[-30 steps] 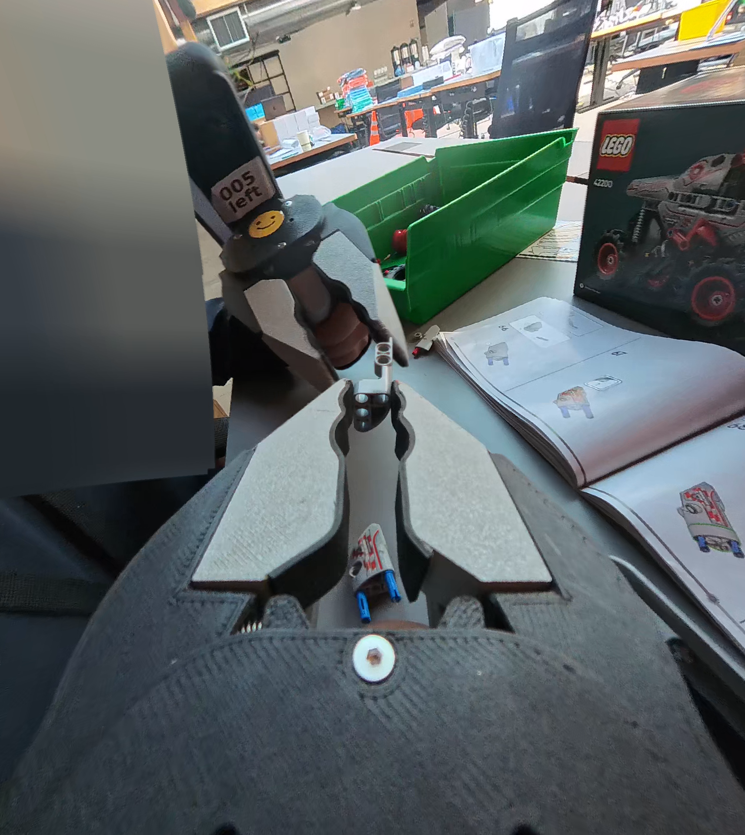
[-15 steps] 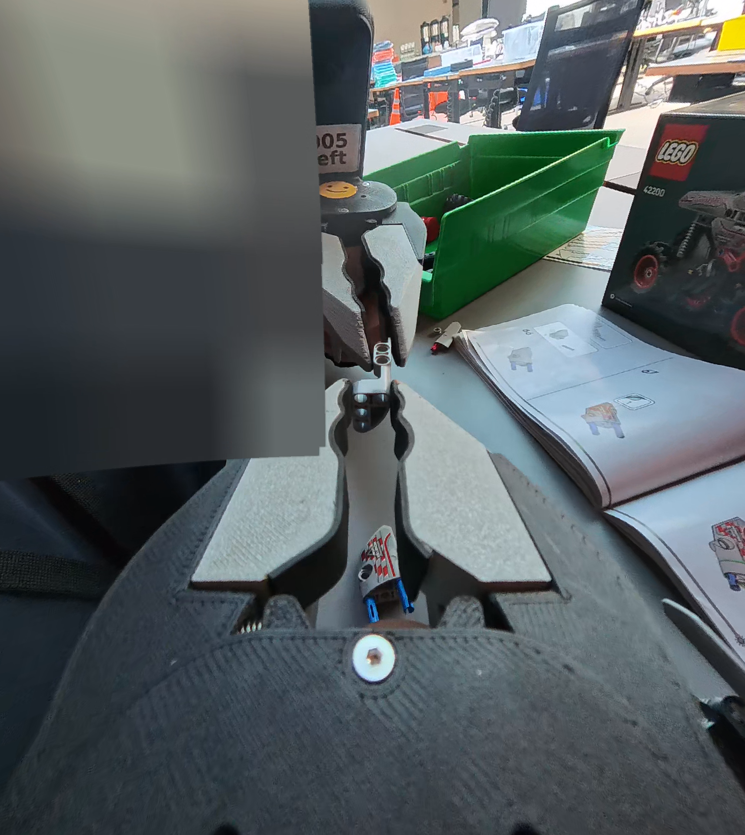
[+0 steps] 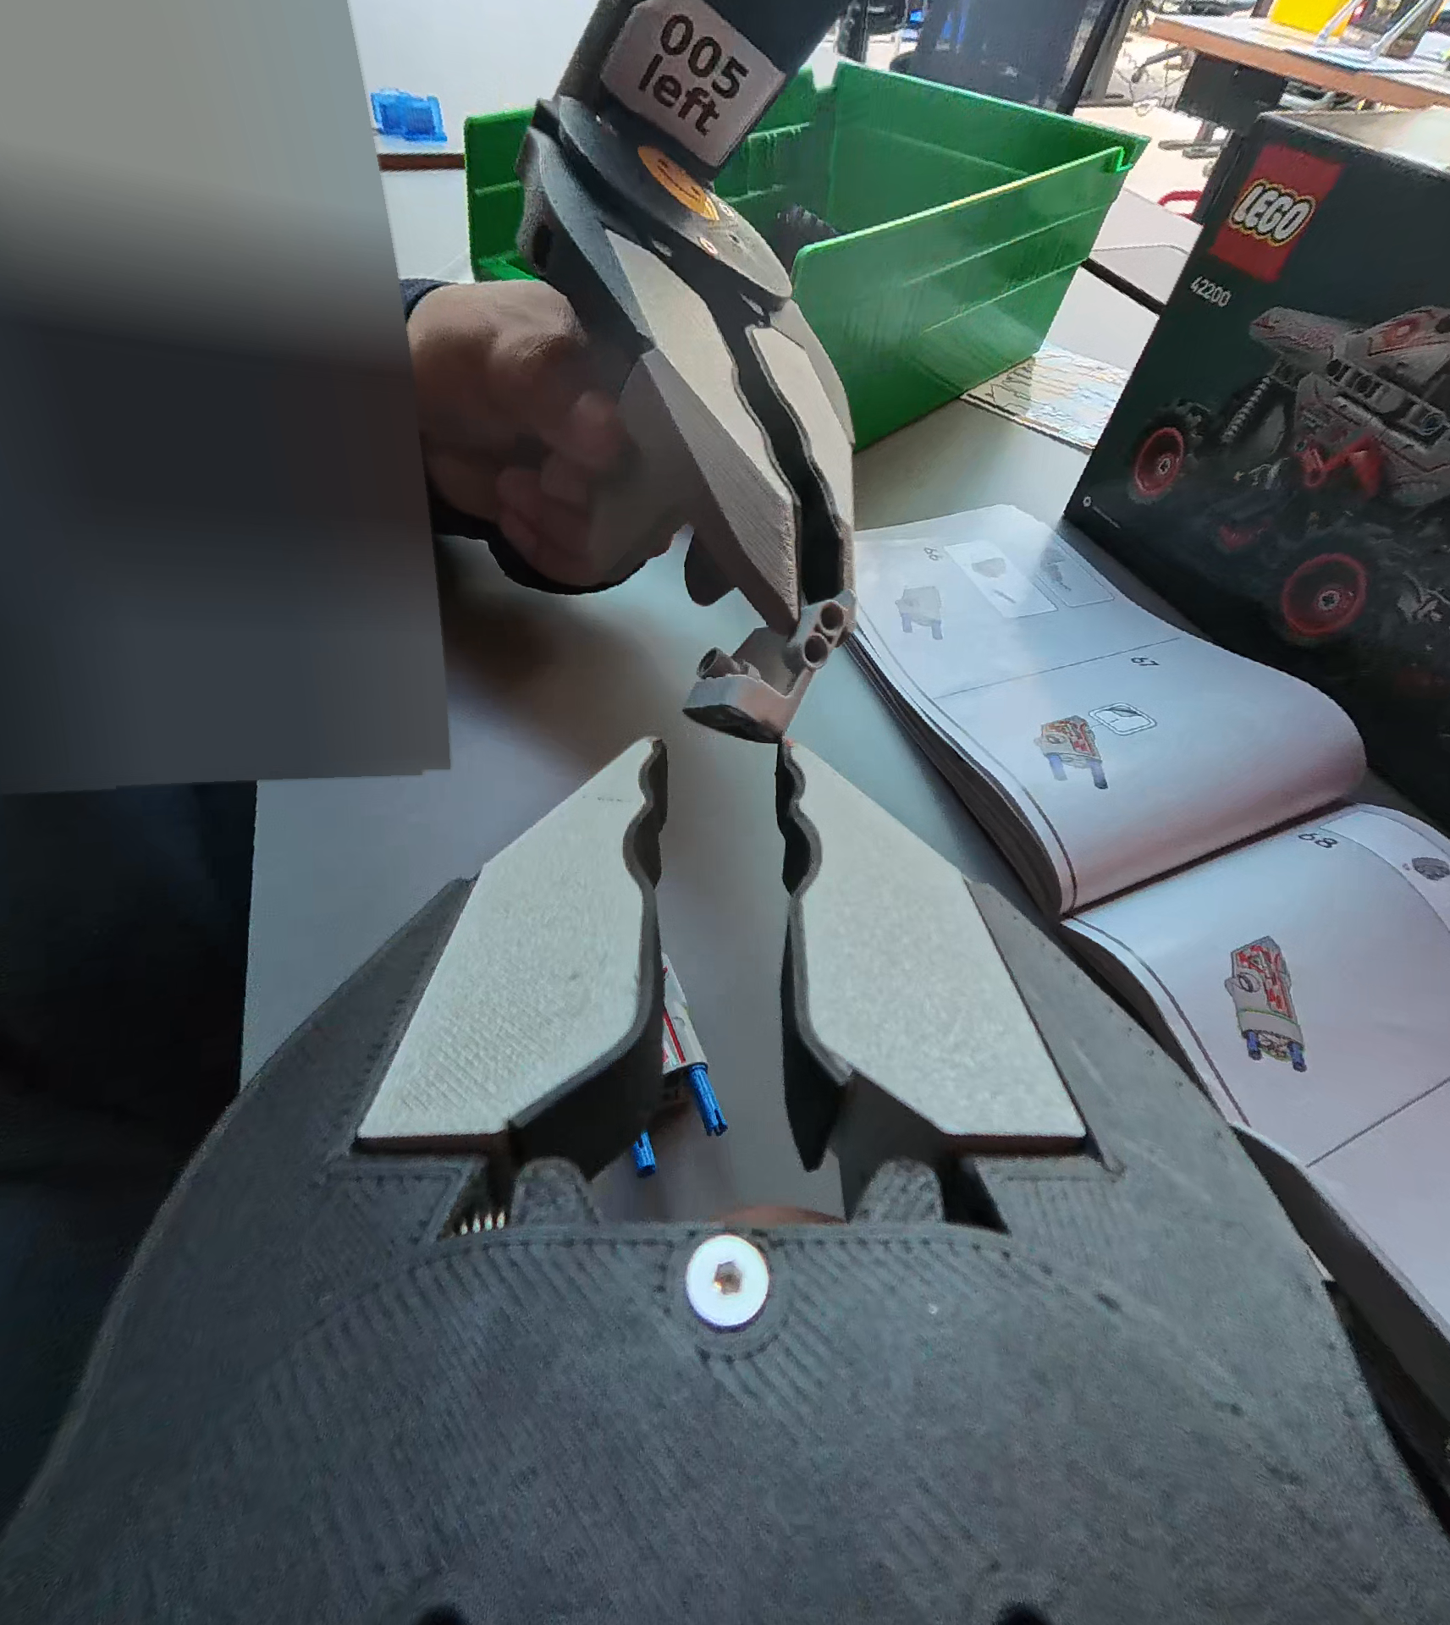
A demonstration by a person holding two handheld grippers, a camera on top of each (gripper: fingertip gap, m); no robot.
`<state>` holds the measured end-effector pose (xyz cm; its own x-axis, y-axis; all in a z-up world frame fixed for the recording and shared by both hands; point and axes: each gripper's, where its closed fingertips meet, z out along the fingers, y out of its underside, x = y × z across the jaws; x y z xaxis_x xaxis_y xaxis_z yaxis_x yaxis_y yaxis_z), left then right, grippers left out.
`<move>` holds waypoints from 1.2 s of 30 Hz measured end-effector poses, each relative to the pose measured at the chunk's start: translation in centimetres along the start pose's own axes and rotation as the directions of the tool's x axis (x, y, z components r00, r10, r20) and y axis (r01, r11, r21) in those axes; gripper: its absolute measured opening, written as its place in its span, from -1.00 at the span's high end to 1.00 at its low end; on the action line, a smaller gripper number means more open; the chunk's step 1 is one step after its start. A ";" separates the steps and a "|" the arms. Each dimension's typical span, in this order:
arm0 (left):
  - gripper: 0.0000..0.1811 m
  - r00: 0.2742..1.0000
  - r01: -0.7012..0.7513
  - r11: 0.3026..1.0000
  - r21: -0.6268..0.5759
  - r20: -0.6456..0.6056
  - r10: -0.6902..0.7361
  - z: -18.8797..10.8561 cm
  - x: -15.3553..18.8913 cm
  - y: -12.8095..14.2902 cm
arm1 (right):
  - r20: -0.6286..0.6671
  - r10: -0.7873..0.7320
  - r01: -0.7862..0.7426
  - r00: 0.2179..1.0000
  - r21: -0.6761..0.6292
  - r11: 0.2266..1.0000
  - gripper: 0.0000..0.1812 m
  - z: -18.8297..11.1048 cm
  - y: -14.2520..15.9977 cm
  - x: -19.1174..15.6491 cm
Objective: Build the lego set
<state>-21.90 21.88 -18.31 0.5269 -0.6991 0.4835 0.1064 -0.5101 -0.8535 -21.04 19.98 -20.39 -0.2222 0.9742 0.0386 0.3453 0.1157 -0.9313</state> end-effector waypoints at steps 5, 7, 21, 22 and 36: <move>0.92 0.999 0.042 0.999 -0.022 0.015 -0.042 0.1 -0.6 0.5 | -0.011 0.000 -0.001 1.000 -0.034 0.999 0.77 0.3 0.6 0.2; 0.92 0.998 0.056 0.998 -0.028 0.018 -0.056 0.1 -0.7 0.6 | -0.017 -0.007 0.006 1.000 -0.044 0.999 0.77 0.4 0.8 0.2; 0.94 0.994 0.113 0.987 -0.112 0.014 -0.112 0.7 -1.0 2.2 | -0.009 -0.093 0.091 0.996 -0.124 0.988 0.77 1.1 2.1 -0.5; 0.94 0.993 0.116 0.986 -0.120 0.023 -0.114 0.8 -1.3 2.4 | -0.016 -0.111 0.107 0.994 -0.141 0.984 0.75 1.2 2.3 -0.5; 1.00 0.968 0.120 0.922 -0.369 0.251 -0.026 1.5 -5.7 6.6 | -0.077 -0.125 0.124 0.989 -0.022 0.992 0.80 -0.2 0.3 0.1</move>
<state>-22.90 23.25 -26.95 0.7184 -0.5376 0.4415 -0.1498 -0.7392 -0.6566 -20.78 20.17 -20.59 -0.1931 0.9640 0.1826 0.3351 0.2397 -0.9112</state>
